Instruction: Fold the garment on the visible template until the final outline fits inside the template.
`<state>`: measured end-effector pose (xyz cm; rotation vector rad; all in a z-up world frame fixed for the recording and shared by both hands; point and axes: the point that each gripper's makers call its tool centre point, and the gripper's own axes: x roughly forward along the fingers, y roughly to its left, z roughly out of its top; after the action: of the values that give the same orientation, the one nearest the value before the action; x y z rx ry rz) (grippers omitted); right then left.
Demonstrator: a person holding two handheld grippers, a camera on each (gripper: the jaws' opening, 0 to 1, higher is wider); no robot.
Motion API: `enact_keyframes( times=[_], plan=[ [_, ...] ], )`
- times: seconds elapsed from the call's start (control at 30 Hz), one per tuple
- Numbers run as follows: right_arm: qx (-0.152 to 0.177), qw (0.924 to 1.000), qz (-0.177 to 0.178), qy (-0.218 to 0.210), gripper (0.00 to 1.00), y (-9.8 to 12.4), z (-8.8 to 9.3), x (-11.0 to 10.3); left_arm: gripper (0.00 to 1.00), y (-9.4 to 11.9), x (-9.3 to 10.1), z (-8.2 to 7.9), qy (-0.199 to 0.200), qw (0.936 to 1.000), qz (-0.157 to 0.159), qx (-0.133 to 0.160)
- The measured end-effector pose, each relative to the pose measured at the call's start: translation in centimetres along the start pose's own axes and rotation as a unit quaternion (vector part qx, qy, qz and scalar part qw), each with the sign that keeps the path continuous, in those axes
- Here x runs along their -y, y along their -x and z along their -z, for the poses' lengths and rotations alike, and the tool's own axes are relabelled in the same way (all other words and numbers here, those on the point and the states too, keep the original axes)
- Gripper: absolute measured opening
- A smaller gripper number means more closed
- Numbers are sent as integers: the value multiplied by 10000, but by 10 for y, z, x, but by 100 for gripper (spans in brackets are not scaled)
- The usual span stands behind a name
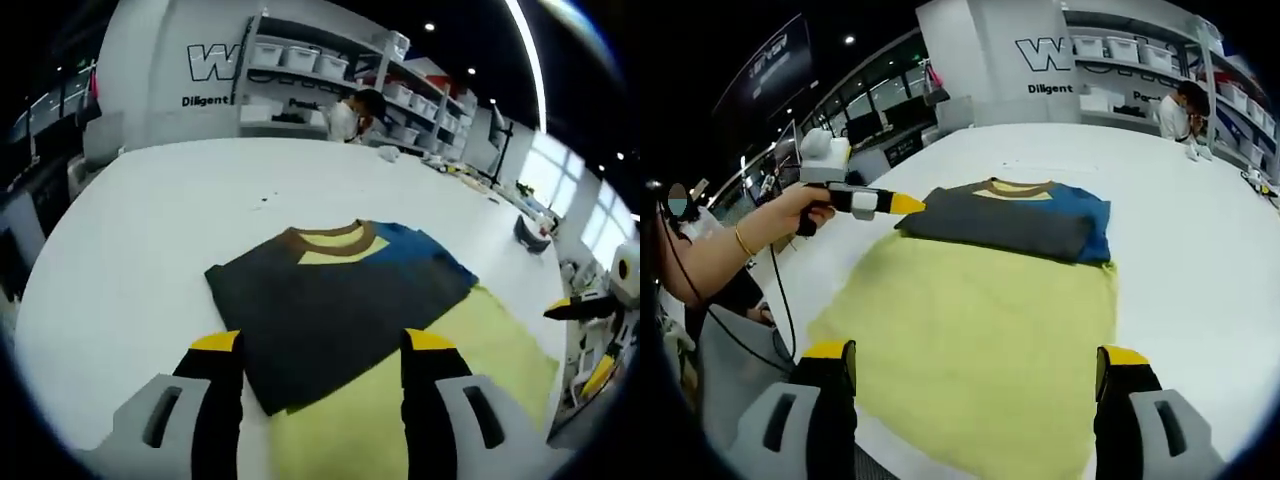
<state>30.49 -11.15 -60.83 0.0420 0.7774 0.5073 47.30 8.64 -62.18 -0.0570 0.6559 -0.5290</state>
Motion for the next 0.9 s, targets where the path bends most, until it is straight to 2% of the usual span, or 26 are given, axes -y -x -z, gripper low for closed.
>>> enact_keyframes(
  times=[0.3, 0.43, 0.57, 0.6, 0.67, 0.8, 0.9],
  plan=[
    [-51, 10000, -17, 11, 99, 0, 3, -3, 55, 6, -19, 23, -46, 9998, -57, -174],
    [-53, 10000, -21, 4, 99, -1, 3, -3, 51, 6, -27, 37, -72, 9993, -108, -361],
    [-31, 10000, -32, -4, 99, -1, 2, -3, 38, 6, -32, 46, 145, 9989, -124, -427],
    [-30, 10000, -32, -7, 99, -1, 2, -3, 35, 6, -35, 44, 147, 9992, -169, -328],
    [-32, 10000, -24, -6, 99, 0, 2, -3, 28, 6, -36, 46, 210, 9991, -156, -334],
    [-74, 10000, -23, -15, 99, -1, 5, -2, 14, 8, -41, 49, 127, 9989, -253, -374],
    [-75, 10000, -30, -29, 99, -1, 6, -2, 9, 8, -38, 49, 155, 9991, -182, -359]
  ],
)
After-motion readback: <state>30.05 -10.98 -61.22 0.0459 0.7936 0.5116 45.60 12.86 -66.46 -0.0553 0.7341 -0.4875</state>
